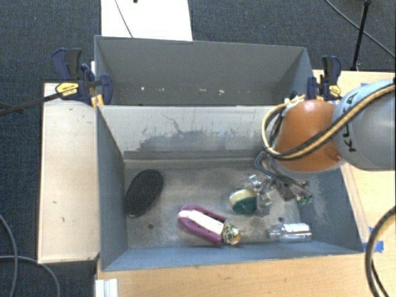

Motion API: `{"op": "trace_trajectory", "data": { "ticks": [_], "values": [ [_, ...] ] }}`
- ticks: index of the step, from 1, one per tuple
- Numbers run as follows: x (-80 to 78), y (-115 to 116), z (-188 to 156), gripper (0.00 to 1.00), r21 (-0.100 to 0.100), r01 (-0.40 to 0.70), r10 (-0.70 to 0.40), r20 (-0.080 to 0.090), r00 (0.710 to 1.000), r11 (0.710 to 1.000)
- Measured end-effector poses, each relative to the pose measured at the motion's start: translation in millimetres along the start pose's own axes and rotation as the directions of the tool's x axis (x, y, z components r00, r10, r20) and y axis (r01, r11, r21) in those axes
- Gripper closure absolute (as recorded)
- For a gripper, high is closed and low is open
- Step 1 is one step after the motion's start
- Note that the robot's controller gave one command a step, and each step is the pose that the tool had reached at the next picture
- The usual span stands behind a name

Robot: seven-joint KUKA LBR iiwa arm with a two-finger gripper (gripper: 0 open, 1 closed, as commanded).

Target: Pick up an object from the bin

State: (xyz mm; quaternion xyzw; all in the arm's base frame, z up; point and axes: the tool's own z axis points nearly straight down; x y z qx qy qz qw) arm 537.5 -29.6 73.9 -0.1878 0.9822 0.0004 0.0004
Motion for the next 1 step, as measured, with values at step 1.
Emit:
{"op": "trace_trajectory", "data": {
  "ticks": [1],
  "values": [
    [30.7, 25.4, -177.2, 1.00, 0.004, -0.074, 0.074, 0.008, 0.997, 0.997]
  ]
}}
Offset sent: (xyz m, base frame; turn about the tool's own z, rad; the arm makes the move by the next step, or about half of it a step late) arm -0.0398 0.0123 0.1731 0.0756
